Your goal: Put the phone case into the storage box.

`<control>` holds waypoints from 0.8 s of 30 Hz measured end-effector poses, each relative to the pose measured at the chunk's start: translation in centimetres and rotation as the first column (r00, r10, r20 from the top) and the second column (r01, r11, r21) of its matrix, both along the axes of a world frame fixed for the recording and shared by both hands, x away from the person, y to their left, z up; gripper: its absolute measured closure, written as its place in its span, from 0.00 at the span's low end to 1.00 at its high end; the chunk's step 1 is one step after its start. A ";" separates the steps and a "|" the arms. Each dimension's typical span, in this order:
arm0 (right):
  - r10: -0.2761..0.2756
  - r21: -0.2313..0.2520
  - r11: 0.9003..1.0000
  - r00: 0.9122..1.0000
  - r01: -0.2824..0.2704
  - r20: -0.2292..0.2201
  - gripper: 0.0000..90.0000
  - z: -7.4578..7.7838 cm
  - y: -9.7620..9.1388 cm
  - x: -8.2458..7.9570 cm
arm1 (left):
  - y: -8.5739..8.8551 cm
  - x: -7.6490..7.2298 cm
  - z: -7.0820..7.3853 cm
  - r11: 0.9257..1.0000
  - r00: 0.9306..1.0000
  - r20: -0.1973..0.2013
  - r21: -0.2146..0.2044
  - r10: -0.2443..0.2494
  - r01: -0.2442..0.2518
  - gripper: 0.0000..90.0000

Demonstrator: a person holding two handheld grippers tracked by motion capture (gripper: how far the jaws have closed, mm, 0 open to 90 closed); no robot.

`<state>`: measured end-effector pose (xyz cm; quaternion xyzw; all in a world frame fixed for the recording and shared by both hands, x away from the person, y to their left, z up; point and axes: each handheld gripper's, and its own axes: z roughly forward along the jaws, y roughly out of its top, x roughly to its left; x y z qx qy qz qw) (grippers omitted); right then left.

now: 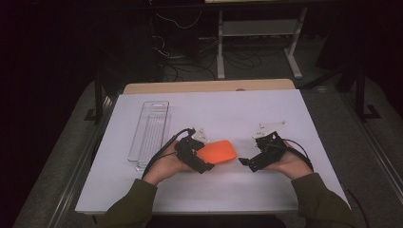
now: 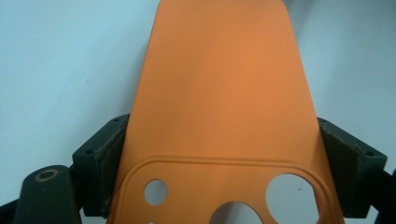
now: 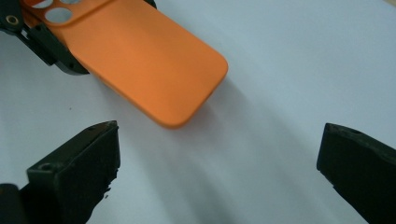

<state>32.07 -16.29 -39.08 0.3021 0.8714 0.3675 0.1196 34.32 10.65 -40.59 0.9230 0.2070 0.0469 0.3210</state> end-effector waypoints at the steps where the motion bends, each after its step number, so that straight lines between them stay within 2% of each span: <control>1: -0.007 -0.002 1.000 1.000 0.007 0.000 0.00 -0.1 -0.1 -0.1 | 0.0 0.0 0.0 1.000 1.000 0.001 -0.003 0.010 -0.010 0.17; 7: -0.062 0.033 0.998 0.998 0.062 0.006 0.00 -0.5 -0.2 -0.8 | 0.6 0.4 0.4 0.999 0.999 0.011 0.024 0.041 -0.041 0.17; 11: -0.094 0.038 0.995 0.996 0.094 0.000 0.00 -1.1 -0.1 -1.4 | 0.9 0.5 0.5 0.997 0.997 -0.002 -0.005 0.082 -0.082 0.17; 12: -0.098 0.040 0.994 0.995 0.098 0.003 0.00 -1.2 -0.1 -1.5 | 1.0 0.6 0.4 0.996 0.996 0.008 -0.003 0.089 -0.089 0.17; 13: -0.113 0.045 0.993 0.994 0.113 0.001 0.00 -1.4 -0.1 -1.7 | 1.1 0.6 0.5 0.996 0.996 0.001 -0.001 0.092 -0.092 0.17; 20: -0.201 0.023 0.980 0.979 0.200 0.032 0.00 -2.5 0.5 -2.5 | 1.2 0.6 0.5 0.989 0.989 0.003 -0.015 0.145 -0.145 0.17; 24: -0.208 0.021 0.978 0.976 0.207 0.060 0.00 -2.9 0.7 -2.3 | 1.3 0.6 0.6 0.987 0.987 0.000 -0.024 0.161 -0.161 0.17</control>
